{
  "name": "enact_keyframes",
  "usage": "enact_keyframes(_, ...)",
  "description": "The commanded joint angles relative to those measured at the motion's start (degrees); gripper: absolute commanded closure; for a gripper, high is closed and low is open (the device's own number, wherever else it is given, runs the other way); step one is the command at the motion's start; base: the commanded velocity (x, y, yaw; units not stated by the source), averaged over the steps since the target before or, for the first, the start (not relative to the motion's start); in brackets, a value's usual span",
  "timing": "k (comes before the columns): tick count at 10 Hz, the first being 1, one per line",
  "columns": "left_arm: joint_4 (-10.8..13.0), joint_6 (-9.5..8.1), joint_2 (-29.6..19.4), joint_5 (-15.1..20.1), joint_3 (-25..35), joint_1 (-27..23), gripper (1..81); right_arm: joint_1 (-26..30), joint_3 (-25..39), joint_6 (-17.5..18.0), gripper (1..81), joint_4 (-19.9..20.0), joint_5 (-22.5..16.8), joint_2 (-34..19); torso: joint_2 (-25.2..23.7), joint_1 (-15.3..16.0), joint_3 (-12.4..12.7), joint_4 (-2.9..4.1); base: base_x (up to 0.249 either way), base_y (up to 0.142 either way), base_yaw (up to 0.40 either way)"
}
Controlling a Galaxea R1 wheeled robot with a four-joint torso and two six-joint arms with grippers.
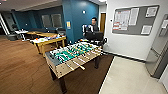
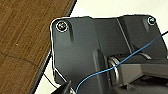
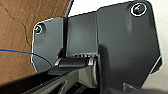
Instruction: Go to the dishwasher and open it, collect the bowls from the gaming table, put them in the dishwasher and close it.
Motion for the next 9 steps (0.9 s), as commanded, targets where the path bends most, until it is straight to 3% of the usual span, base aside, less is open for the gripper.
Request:
enact_keyframes(1,0.24,0.47,-0.17,2.89,-0.4,-2.2,1.0,2.94,0.29,-0.07,1.0,0.27,-2.65,0.44,0.0,0.0,0.0,0.0,0.0,0.0,0.344)
enact_keyframes(9,0.15,0.3,-0.77,2.81,-0.49,-2.2,1.0,2.5,0.2,-0.34,1.0,-3.5,-2.73,0.09,0.0,0.02,0.0,0.0,0.0,0.0,0.343)
